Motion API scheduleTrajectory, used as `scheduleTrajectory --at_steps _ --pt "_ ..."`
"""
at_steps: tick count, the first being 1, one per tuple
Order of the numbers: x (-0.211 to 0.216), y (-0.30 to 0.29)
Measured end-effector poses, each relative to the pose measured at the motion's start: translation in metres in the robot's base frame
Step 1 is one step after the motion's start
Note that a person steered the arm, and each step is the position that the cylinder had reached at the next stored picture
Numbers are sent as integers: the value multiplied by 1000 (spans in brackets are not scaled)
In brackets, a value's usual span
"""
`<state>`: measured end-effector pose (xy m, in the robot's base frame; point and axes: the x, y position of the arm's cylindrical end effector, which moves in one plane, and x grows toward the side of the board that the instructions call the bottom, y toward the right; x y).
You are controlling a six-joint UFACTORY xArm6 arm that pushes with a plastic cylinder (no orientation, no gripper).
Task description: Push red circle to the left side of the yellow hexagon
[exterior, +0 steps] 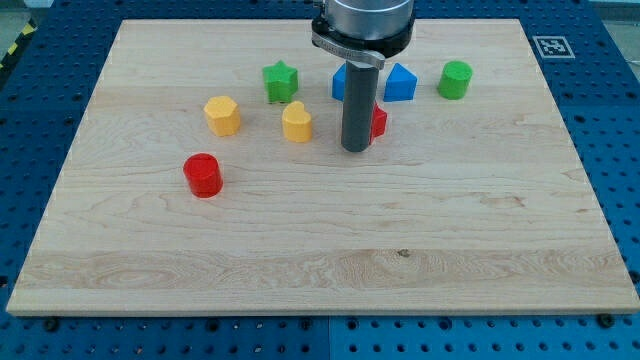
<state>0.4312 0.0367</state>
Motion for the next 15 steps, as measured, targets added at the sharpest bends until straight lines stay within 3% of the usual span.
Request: scheduleTrajectory --at_steps 3,4,8,11,15 --pt "54 -13" --pt "65 -57" --pt "69 -174" --pt "70 -212" --pt "70 -208"
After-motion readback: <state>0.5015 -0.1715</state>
